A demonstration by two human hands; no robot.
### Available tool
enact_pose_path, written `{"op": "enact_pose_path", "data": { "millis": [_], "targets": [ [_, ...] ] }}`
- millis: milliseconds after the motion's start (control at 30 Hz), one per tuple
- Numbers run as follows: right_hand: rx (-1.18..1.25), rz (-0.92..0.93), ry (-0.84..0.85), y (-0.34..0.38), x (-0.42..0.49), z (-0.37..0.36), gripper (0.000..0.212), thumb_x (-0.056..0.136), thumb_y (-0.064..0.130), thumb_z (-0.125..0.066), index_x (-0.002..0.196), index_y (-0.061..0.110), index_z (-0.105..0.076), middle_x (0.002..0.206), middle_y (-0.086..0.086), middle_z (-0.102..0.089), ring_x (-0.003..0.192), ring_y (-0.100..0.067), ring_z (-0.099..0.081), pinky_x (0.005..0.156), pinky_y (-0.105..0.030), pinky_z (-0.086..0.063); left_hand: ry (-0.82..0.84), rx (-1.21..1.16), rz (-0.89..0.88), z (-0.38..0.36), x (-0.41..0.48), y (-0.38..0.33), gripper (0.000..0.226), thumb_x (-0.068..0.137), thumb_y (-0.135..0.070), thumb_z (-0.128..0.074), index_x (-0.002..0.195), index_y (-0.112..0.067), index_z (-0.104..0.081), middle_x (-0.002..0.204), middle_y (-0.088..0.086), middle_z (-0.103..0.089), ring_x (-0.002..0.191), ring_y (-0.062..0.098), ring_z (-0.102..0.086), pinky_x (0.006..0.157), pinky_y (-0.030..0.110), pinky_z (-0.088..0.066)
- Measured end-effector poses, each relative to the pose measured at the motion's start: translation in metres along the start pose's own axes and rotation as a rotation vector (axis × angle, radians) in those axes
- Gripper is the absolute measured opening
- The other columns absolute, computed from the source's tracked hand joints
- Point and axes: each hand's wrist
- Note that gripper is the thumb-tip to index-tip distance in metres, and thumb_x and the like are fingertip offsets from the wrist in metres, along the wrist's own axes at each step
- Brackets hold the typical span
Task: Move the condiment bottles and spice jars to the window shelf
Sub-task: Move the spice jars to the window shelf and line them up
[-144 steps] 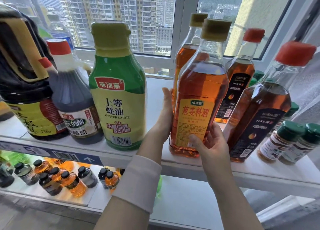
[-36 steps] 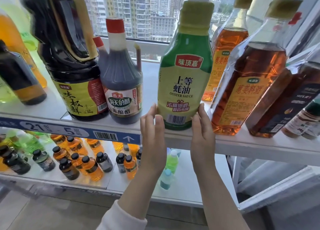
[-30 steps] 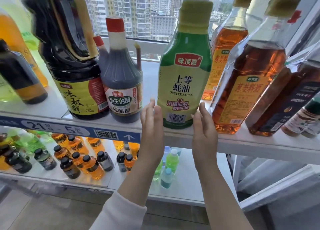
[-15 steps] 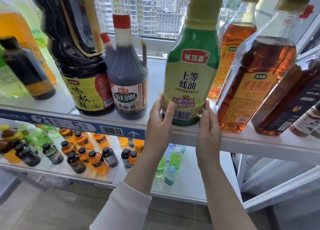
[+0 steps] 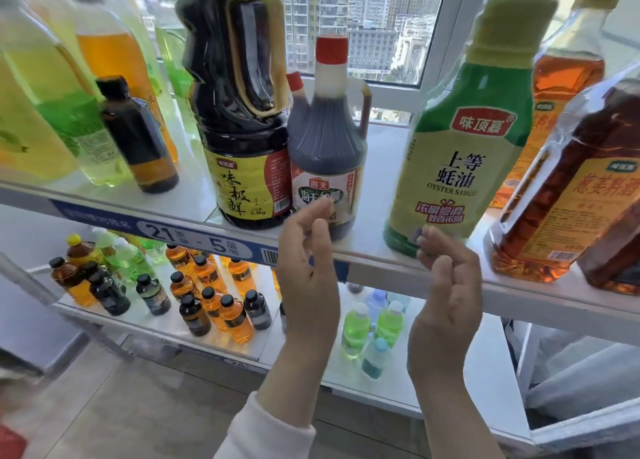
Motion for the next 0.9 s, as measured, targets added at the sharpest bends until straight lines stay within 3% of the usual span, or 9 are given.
{"op": "enact_pose_path", "data": {
  "millis": [133,233,300,433,567,700,900],
  "targets": [
    [0.016,-0.104,0.113,0.002,-0.004,-0.045,0.034,0.086,0.048,-0.035,0.114,0.037,-0.052,0.122,0.013,-0.056,0.119,-0.008,-0.051,0.101,-0.034,-0.042,0.014,0.057,0.063,0.030,0.025,0.011,0.036,0.089,-0.042,-0.039,0.123,-0.031,-0.047,0.126,-0.007,-0.053,0.120,0.004,-0.048,0.097,0.022,-0.042],
    [0.005,-0.181,0.134,-0.006,-0.005,-0.073,0.047,0.083,0.056,-0.033,0.125,0.039,-0.043,0.136,0.014,-0.047,0.130,-0.001,-0.040,0.110,-0.035,-0.034,0.148,0.095,0.110,0.037,0.034,0.020,0.038,0.090,-0.039,-0.037,0.127,-0.034,-0.041,0.128,-0.018,-0.047,0.120,-0.010,-0.042,0.094,0.009,-0.036],
    [0.026,-0.248,0.110,-0.011,-0.002,-0.088,0.061,0.078,0.062,-0.033,0.132,0.034,-0.038,0.143,0.010,-0.041,0.133,0.000,-0.035,0.114,-0.034,-0.029,0.170,0.125,0.087,0.039,0.036,0.025,0.038,0.091,-0.037,-0.036,0.128,-0.033,-0.039,0.126,-0.025,-0.043,0.117,-0.018,-0.037,0.091,0.001,-0.032],
    [0.060,-0.288,0.054,-0.014,0.006,-0.101,0.080,0.075,0.065,-0.034,0.139,0.018,-0.042,0.142,0.004,-0.045,0.132,-0.004,-0.039,0.113,-0.032,-0.032,0.198,0.163,0.072,0.040,0.039,0.033,0.039,0.097,-0.029,-0.040,0.133,-0.017,-0.046,0.129,-0.011,-0.042,0.113,-0.023,-0.032,0.090,-0.004,-0.026],
    [0.075,-0.294,0.019,-0.014,0.005,-0.099,0.075,0.076,0.067,-0.031,0.136,0.023,-0.045,0.138,0.009,-0.050,0.129,-0.004,-0.043,0.109,-0.026,-0.034,0.244,0.108,0.147,0.041,0.046,0.029,0.041,0.095,-0.030,-0.039,0.134,-0.018,-0.047,0.124,-0.012,-0.041,0.111,-0.021,-0.036,0.089,-0.004,-0.030],
    [0.093,-0.302,0.004,-0.012,0.004,-0.095,0.063,0.085,0.055,-0.024,0.136,0.024,-0.042,0.135,0.014,-0.049,0.129,-0.002,-0.042,0.103,-0.015,-0.035,0.271,0.118,0.174,0.037,0.049,0.026,0.039,0.096,-0.029,-0.039,0.133,-0.018,-0.047,0.125,-0.011,-0.043,0.111,-0.017,-0.037,0.087,-0.006,-0.029],
    [0.125,-0.307,-0.025,-0.013,0.008,-0.090,0.064,0.085,0.052,-0.024,0.139,0.021,-0.039,0.140,0.009,-0.045,0.131,-0.003,-0.040,0.106,-0.018,-0.033,0.309,0.130,0.172,0.031,0.048,0.025,0.042,0.096,-0.034,-0.036,0.133,-0.017,-0.047,0.121,-0.012,-0.045,0.104,-0.025,-0.037,0.084,-0.006,-0.029]
  ]
}}
Point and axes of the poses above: each hand's wrist, its own x-axis towards the middle knuckle, its own z-axis out of the back of the hand, y = z × x
